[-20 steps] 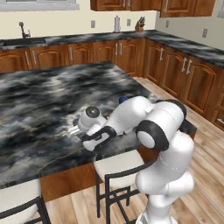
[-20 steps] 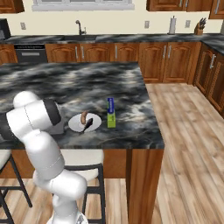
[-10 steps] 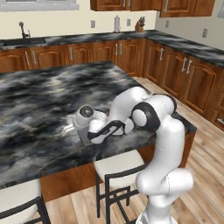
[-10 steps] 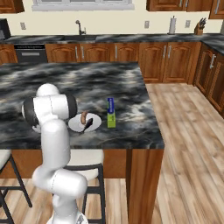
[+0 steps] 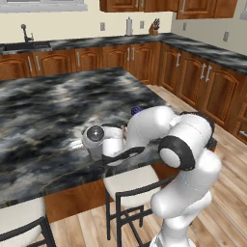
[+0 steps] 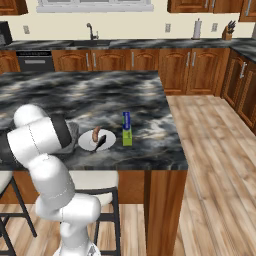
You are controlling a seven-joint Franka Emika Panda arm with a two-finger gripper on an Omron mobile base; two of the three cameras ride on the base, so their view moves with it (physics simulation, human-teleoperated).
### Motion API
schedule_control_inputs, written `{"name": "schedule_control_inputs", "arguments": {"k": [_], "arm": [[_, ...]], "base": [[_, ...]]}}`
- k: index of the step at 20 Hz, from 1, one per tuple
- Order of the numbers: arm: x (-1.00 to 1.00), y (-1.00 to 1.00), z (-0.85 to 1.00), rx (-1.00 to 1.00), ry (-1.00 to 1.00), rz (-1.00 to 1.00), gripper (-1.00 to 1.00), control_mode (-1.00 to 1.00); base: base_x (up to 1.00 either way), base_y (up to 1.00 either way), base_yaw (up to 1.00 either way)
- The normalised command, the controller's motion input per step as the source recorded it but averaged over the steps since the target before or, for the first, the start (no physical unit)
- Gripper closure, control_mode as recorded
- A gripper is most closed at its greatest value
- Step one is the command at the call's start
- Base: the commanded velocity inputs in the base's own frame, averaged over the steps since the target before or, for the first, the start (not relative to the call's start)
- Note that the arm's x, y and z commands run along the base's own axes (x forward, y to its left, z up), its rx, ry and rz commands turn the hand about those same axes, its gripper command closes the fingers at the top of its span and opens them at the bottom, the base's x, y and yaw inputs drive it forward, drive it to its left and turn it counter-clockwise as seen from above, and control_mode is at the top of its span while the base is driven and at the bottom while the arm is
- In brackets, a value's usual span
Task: Retrieve the tupperware and aluminum foil from the cabinet and place them on the dining counter near the plate with fish and potato to prepare for storing leftovers.
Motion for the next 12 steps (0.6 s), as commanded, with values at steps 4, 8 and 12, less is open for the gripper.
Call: {"name": "schedule_control_inputs", "arguments": {"k": [4, 8, 12], "arm": [[-0.36, -0.69, 1.00, 0.07, 0.00, -0.22, -1.00, -1.00], [-0.23, -0.78, 1.00, 0.17, -0.01, -0.16, -1.00, -1.00], [-0.08, -0.63, 1.00, 0.15, 0.00, -0.06, -1.00, -1.00]], "base": [[0.00, 0.00, 0.00], [0.00, 0.00, 0.00], [0.00, 0.00, 0.00]]}}
